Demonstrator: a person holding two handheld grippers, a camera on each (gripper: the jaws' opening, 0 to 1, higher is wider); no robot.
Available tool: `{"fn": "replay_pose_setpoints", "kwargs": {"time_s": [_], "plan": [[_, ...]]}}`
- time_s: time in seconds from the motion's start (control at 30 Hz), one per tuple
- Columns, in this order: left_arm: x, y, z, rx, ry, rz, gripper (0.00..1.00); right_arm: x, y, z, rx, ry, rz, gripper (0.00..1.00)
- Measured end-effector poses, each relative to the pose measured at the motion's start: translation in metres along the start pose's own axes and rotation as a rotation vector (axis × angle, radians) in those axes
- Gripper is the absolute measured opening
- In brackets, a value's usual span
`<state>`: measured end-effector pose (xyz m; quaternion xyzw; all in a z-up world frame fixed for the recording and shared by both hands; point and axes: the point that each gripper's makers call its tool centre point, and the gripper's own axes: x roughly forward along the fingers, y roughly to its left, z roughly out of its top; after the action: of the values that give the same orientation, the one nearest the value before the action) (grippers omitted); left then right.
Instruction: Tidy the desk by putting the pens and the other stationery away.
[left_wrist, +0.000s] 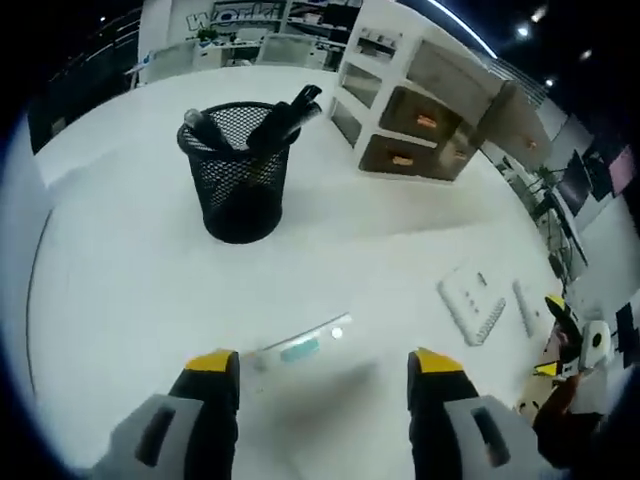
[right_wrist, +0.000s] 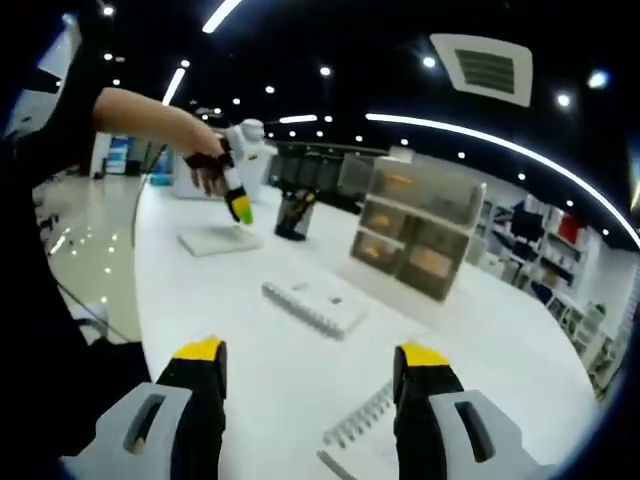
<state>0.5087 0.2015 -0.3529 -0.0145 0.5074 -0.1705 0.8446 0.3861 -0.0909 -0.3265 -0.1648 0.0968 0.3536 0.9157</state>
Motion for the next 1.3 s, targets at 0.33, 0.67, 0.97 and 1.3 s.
{"fn": "replay_pose_setpoints", "kwargs": {"time_s": [0.33,0.67,0.97,1.3], "plan": [[0.01,0.004,-0.008,-0.016,0.051,0.088,0.66,0.0,0.006,0.0,-0.014,0.015,0.005,0.64],[0.019,0.016,-0.016,-0.048,0.121,0.172,0.66,0.001,0.008,0.0,-0.017,0.014,0.01,0.64],[0.023,0.021,-0.003,-0.112,0.091,0.177,0.66,0.004,0.011,-0.002,-0.008,0.013,0.023,0.64],[0.028,0.016,-0.005,-0.121,0.085,0.204,0.67,0.006,0.011,-0.002,-0.002,0.016,0.019,0.64]]}}
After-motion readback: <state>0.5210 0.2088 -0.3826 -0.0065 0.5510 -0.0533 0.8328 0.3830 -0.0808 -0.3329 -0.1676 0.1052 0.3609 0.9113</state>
